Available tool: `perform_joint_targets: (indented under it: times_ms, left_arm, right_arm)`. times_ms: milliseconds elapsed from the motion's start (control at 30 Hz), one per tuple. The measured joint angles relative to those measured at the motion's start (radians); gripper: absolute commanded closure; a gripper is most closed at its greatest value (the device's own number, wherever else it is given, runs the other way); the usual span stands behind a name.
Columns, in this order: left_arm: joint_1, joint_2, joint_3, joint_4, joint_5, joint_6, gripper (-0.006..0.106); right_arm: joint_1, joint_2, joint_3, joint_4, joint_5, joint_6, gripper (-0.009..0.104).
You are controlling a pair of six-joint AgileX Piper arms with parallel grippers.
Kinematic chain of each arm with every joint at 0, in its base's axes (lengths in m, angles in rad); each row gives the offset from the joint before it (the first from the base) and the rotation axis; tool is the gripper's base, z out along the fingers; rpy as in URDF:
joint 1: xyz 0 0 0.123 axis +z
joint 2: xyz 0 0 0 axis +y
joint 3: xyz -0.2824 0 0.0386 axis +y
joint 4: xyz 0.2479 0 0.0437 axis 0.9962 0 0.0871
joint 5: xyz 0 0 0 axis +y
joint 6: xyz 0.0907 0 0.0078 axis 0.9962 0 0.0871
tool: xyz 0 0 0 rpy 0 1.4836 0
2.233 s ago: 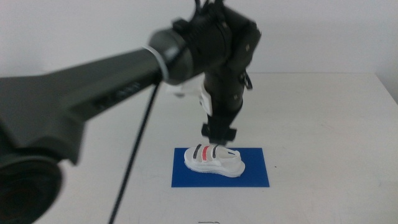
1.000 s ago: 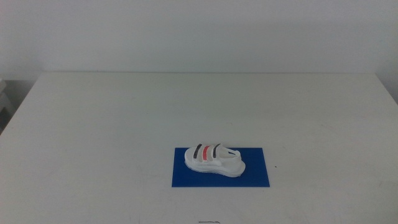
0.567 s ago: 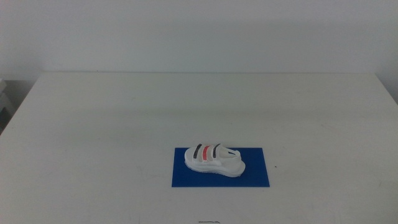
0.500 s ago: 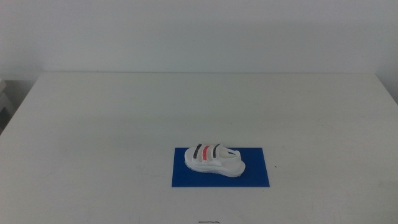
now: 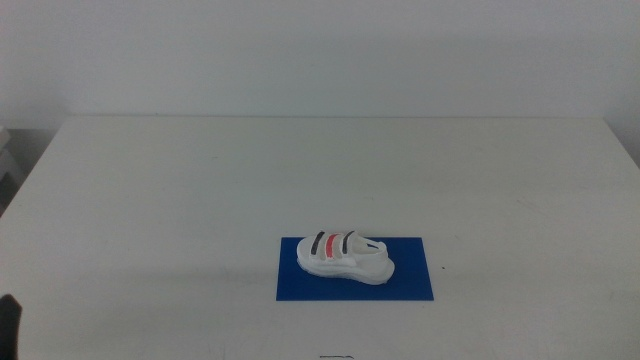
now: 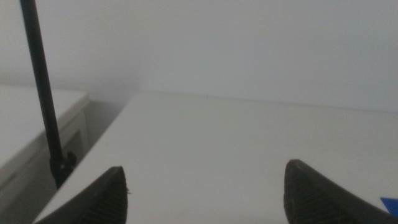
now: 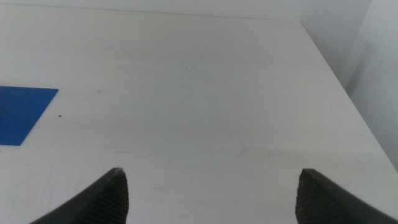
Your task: Use one arm to grab the shoe from the table and place it on the mat.
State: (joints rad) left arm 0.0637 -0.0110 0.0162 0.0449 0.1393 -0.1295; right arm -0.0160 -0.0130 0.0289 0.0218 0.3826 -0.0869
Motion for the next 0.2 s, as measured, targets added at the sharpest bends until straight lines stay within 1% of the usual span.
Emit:
perform_joint_targets:
  times_ms: [200]
  left_arm:
    - [0.0,-0.001,0.013,-0.021,0.002,0.0,0.018]
  right_arm:
    - [0.0,0.0,0.0,0.0,0.0,0.0,0.001]
